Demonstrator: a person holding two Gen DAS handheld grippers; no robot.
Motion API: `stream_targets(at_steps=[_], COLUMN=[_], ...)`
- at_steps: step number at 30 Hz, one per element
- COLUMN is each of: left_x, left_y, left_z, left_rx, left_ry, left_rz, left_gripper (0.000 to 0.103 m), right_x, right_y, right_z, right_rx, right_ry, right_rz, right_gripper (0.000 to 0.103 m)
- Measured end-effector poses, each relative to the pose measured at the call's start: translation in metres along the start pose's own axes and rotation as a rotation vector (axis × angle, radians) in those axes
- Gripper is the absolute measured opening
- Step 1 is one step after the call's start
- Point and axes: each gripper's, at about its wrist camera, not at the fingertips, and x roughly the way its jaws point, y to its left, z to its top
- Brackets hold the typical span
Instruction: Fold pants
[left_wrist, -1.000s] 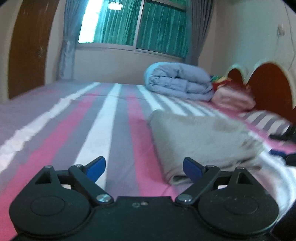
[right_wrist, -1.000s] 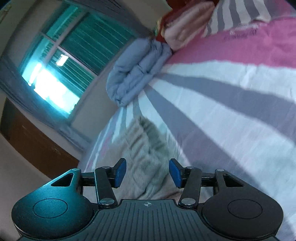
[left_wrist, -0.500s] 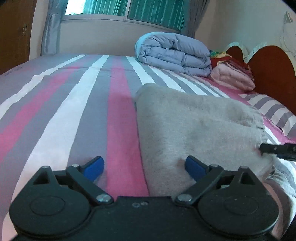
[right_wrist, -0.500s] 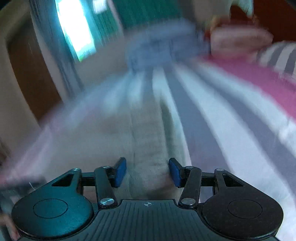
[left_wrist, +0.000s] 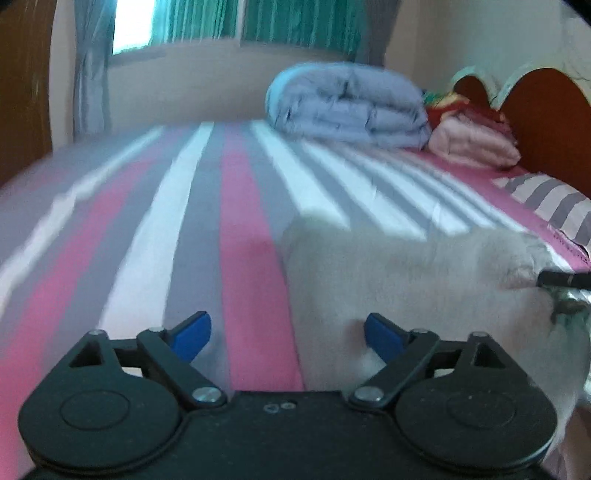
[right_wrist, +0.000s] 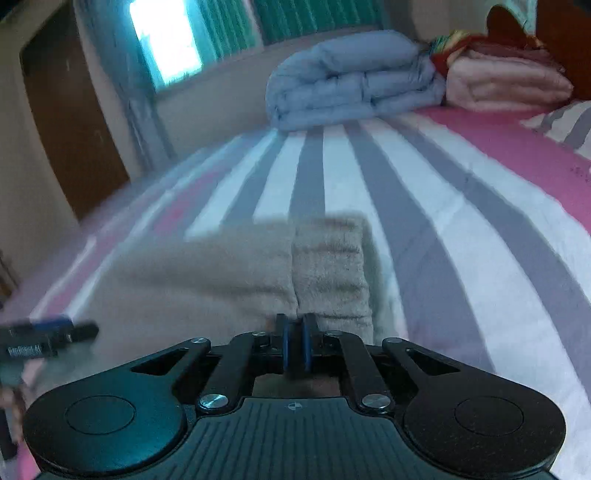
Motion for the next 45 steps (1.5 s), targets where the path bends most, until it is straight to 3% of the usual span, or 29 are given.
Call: stream_targets(at_steps=[4,6,8,9,11,12,14,15,17,18,23,27,33,34,35,37,39,45], left_x=[0.023,0.053,0.071,0.069,0.060,0.059,0.070,0.081,0.094,0.094,0.082,0.065,0.032,0.030,0.030,0.025,0.017,-0.022], left_y=[-0.001,0.002,0.006,0.007,0.006,0.006,0.008,0.009,0.009,0.009,0.007,0.000,-0.006,-0.008,-0.009,-0.011,-0.013,-0.015], left_z=[0.020,0.021,0.021,0.024,0.030,0.032,0.033,0.029,0.024,0.024,0.031,0.035,0.023,0.017,0.010,0.001,-0.002,-0.011], left_rx=[-0.003,0.003,-0.031,-0.040,-0.010,-0.001,-0.006,-0.004,-0.016,-0.012,0.008,0.035,0.044,0.054,0.060,0.045,0.039,0.010], left_ry=[-0.028,0.027,0.075,0.060,0.007,-0.009,0.007,0.040,0.076,0.073,0.063,0.051,0.038,0.053,0.072,0.079,0.083,0.034], left_rz=[-0.012,0.008,-0.013,-0.019,-0.015,-0.012,-0.015,-0.012,-0.022,-0.018,-0.004,0.005,0.000,-0.002,-0.002,-0.003,0.007,0.006], left_gripper=[0.083,0.088,0.088,0.086,0.086,0.086,0.090,0.091,0.092,0.092,0.091,0.082,0.085,0.085,0.085,0.085,0.085,0.085], right_x=[-0.008,0.011,0.048,0.059,0.056,0.046,0.031,0.037,0.069,0.079,0.066,0.035,-0.013,-0.019,-0.020,-0.012,-0.018,-0.062], right_y=[0.009,0.010,0.008,0.006,0.008,0.010,0.010,0.010,0.010,0.007,0.006,0.004,0.011,0.009,0.006,0.007,0.017,0.024], right_z=[0.026,0.034,0.031,0.031,0.039,0.045,0.049,0.049,0.044,0.038,0.043,0.037,0.023,0.018,0.013,0.001,-0.004,-0.004], right_rx=[-0.024,-0.033,-0.063,-0.064,-0.063,-0.063,-0.062,-0.061,-0.079,-0.086,-0.074,-0.072,-0.056,-0.048,-0.041,-0.078,-0.149,-0.133], right_ry=[-0.142,-0.098,0.044,0.070,0.047,-0.010,-0.087,-0.069,0.065,0.078,0.011,-0.048,-0.090,-0.093,-0.071,0.020,0.005,-0.117], right_rz=[0.035,0.021,-0.058,-0.059,-0.046,-0.023,0.005,0.015,-0.019,-0.023,0.009,0.023,0.006,0.005,0.006,0.000,-0.020,0.016], right_gripper=[0.008,0.008,0.008,0.008,0.008,0.008,0.008,0.008,0.008,0.008,0.008,0.009,0.009,0.013,0.031,0.043,0.043,0.043])
